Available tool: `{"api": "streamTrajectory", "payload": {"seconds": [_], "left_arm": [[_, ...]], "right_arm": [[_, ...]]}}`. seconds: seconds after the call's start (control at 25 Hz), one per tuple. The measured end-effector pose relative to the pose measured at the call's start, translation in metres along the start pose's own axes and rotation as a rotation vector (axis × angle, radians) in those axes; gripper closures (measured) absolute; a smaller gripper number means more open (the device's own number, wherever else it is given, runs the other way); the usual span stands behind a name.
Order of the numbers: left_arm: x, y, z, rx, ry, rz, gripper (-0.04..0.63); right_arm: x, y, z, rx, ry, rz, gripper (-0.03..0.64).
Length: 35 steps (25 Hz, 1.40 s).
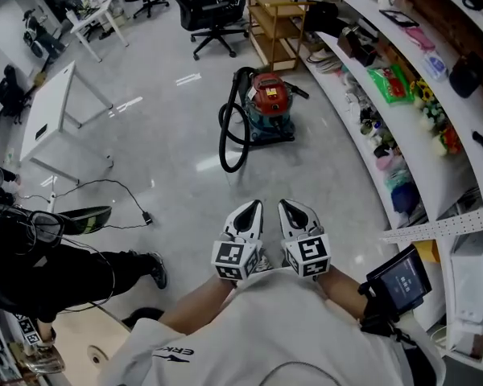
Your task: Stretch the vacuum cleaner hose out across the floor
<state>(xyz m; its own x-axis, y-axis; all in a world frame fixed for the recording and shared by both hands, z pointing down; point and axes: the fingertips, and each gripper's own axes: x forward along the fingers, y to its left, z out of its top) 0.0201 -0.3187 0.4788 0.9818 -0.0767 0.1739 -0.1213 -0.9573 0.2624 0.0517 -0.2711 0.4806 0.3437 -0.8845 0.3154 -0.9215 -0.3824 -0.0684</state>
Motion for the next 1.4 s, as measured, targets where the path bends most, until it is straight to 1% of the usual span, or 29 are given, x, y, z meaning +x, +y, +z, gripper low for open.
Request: {"api": "streamTrajectory", "payload": {"seconds": [0.2, 0.4, 0.68, 0.88, 1.16, 1.4], "left_arm": [[0.041, 0.015, 0.005, -0.013, 0.006, 0.008, 0.594], [0.096, 0.032, 0.022, -0.015, 0.004, 0.035, 0.594], [0.189, 0.046, 0.053, -0.002, -0.009, 0.078, 0.594], [0.241, 0.048, 0.061, -0.003, -0.008, 0.100, 0.594], [0.288, 0.068, 0.063, -0.011, 0.025, 0.141, 0.594], [0.330, 0.104, 0.070, -0.019, 0.035, 0.143, 0.594]], "right_arm": [[0.033, -0.032, 0.009, 0.005, 0.002, 0.006, 0.618], [0.074, -0.077, 0.029, 0.004, -0.002, 0.029, 0.618], [0.127, -0.155, 0.060, -0.004, -0.013, 0.063, 0.618], [0.151, -0.206, 0.069, 0.003, -0.006, 0.071, 0.618], [0.186, -0.246, 0.069, 0.033, 0.026, 0.075, 0.618], [0.234, -0.269, 0.079, 0.032, 0.039, 0.063, 0.618]]}}
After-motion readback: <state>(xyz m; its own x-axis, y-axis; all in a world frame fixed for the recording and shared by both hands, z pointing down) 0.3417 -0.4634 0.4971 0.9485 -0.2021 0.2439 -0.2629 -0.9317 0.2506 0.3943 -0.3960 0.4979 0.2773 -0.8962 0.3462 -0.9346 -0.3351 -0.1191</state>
